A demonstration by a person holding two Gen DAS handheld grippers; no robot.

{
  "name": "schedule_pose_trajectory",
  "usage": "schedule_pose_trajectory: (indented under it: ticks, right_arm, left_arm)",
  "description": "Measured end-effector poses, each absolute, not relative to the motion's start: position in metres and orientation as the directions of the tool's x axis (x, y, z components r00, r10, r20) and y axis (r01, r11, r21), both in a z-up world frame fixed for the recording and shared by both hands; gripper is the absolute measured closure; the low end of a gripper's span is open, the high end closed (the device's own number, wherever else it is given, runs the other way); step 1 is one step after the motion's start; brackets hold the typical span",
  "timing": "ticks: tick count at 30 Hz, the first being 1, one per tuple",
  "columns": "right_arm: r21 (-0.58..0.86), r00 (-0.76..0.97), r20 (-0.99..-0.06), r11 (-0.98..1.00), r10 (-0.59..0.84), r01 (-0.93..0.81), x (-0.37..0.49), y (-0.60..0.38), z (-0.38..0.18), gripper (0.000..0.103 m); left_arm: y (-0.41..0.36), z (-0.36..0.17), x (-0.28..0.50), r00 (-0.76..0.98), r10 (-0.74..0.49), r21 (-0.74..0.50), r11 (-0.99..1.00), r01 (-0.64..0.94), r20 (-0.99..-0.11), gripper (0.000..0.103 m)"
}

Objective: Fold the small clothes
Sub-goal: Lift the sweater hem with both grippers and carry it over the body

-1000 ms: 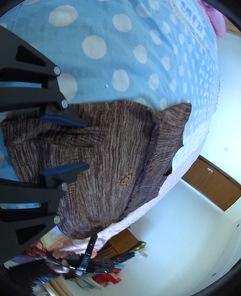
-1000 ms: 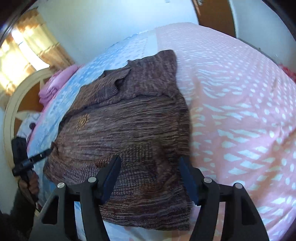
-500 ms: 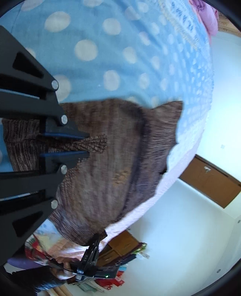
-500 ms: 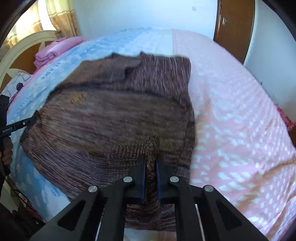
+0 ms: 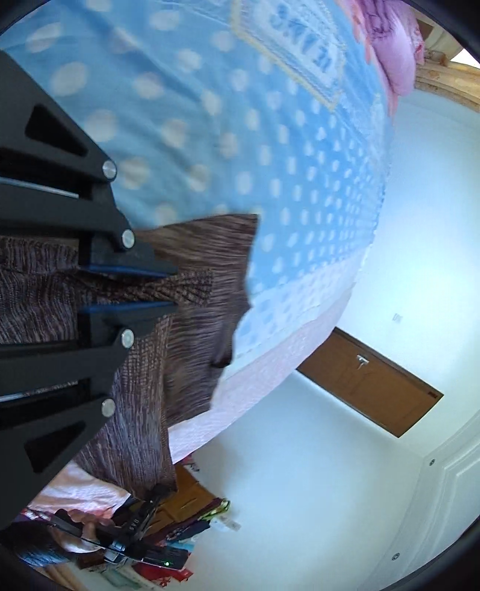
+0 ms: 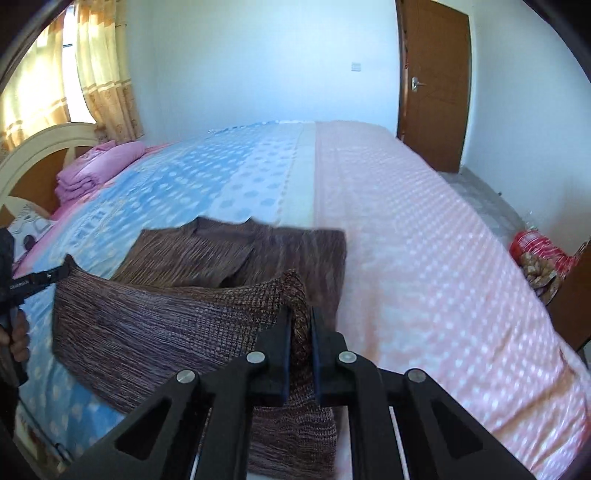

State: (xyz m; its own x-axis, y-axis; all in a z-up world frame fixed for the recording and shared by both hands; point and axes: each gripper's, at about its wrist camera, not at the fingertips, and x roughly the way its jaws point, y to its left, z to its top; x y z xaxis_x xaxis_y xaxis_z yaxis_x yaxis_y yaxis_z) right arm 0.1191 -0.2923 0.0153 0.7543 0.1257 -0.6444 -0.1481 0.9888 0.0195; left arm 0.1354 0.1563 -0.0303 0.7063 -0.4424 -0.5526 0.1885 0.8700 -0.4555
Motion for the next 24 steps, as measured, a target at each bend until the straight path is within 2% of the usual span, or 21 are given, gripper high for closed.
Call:
schedule_pose_trajectory:
  ticks: [11, 17, 22, 24]
  right_arm:
    - [-0.091, 0.801, -0.598, 0.992, 0.018, -0.090, 0.213, -0.282, 0.012, 0.095]
    - [-0.074, 0.817, -0.577, 0.996, -0.007, -0.044, 0.264, -0.285, -0.014, 0.095]
    - [-0.067, 0.782, -0.623, 0.998, -0.028, -0.018, 0.293, -0.291, -0.057, 0.095]
    - [-0.046, 0.761, -0.648, 0.999, -0.011, -0.024, 0.299, -0.294, -0.066, 0.095]
  left_arm:
    - [0.151, -0.032, 0.225, 0.746, -0.365, -0.439, 0.892, 0.109, -0.557, 0.091]
    - [0.143, -0.050, 0.270, 0.758, -0.327, -0.435, 0.898, 0.063, -0.564, 0.091]
    - [0.129, -0.088, 0.297, 0.721, -0.261, -0.370, 0.929, 0.007, -0.642, 0.091]
    - [0.130, -0.101, 0.300, 0.694, -0.264, -0.382, 0.924, -0.017, -0.670, 0.090]
